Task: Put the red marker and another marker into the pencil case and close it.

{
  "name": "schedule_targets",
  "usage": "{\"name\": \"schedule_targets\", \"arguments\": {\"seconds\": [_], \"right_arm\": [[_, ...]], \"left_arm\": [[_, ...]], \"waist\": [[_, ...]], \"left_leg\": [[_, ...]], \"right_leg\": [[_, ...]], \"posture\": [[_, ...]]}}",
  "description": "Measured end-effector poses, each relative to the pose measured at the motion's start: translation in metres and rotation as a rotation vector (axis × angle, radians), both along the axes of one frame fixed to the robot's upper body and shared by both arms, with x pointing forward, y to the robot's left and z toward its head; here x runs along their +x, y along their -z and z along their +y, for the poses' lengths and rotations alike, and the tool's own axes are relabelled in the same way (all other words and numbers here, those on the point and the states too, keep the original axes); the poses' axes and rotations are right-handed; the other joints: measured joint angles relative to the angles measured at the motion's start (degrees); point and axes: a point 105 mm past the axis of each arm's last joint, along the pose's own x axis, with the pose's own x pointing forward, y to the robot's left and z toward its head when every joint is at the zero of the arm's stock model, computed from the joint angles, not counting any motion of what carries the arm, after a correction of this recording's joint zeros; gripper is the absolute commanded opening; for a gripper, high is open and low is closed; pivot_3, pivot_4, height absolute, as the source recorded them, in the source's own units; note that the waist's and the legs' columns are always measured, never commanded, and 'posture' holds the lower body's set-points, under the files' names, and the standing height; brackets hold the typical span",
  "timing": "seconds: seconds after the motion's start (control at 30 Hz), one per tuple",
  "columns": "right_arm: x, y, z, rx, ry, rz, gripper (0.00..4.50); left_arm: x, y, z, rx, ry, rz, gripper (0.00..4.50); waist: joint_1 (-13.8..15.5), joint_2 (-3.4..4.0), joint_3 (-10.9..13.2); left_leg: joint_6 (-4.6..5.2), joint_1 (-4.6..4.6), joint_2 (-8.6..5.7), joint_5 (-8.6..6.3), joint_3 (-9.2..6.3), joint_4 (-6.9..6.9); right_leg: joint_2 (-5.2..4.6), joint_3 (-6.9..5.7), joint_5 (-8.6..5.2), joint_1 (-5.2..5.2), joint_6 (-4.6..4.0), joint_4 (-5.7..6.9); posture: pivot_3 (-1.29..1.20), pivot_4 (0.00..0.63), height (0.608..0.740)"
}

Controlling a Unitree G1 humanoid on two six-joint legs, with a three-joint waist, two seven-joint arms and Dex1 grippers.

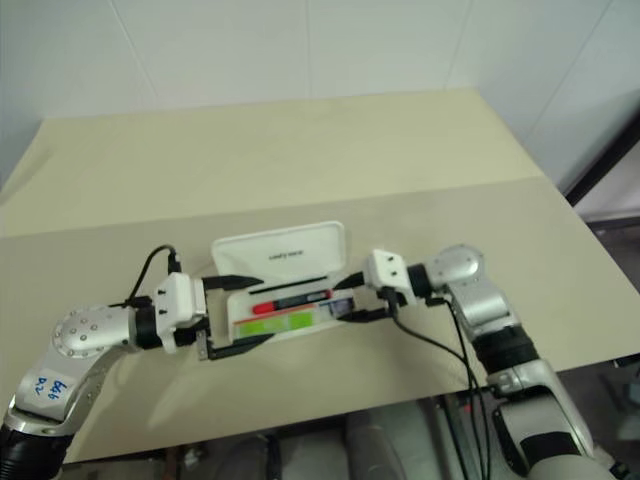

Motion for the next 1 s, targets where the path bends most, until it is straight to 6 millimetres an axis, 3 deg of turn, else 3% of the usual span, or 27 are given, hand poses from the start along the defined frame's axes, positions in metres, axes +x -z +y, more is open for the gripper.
{"name": "schedule_targets", "arguments": {"seconds": [0.13, 0.3, 0.47, 0.77, 1.0], "right_arm": [[-0.01, -0.021, -0.019, 0.107, 0.091, 0.019, 2.75], [-0.026, -0.025, -0.048, 0.137, 0.219, 0.081, 2.75], [-0.034, -0.031, -0.062, 0.133, 0.283, 0.052, 4.38], [-0.045, -0.039, -0.068, 0.164, 0.299, -0.021, 4.47], [-0.045, -0.037, -0.071, 0.141, 0.309, -0.072, 4.5]], "left_arm": [[0.002, -0.004, 0.006, -0.005, -0.028, -0.016, 4.5], [0.002, -0.004, 0.01, -0.008, -0.039, -0.012, 4.5], [0.007, -0.006, 0.015, -0.02, -0.047, -0.01, 4.5], [0.015, -0.008, 0.024, -0.03, -0.038, 0.002, 4.5], [0.009, -0.012, 0.024, -0.053, 0.013, 0.007, 2.05]], "waist": [[0.27, -0.01, 0.0], [0.33, -0.04, 0.01], [0.02, -0.08, 0.03], [0.16, -0.12, 0.04], [0.26, -0.12, 0.04]], "left_leg": [[-0.02, -0.02, 0.0, -0.02, -0.02, -0.03], [-0.02, -0.02, 0.0, -0.06, 0.0, -0.03], [0.0, 0.04, 0.0, -0.05, 0.03, -0.02], [0.17, -0.06, 0.0, -0.18, 0.03, -0.1], [0.15, -0.08, 0.01, -0.28, 0.04, -0.08]], "right_leg": [[-0.01, -0.04, -0.05, 0.0, -0.01, -0.03], [-0.01, -0.03, -0.09, 0.0, 0.0, -0.1], [0.01, -0.02, -0.06, 0.0, -0.04, -0.1], [0.01, -0.03, -0.1, 0.0, 0.03, -0.32], [0.01, -0.02, -0.13, 0.0, 0.07, -0.34]], "posture": [[0.0, 0.15, 0.74], [0.0, 0.15, 0.74], [0.0, 0.15, 0.74], [0.0, 0.15, 0.74], [0.0, 0.15, 0.74]]}}
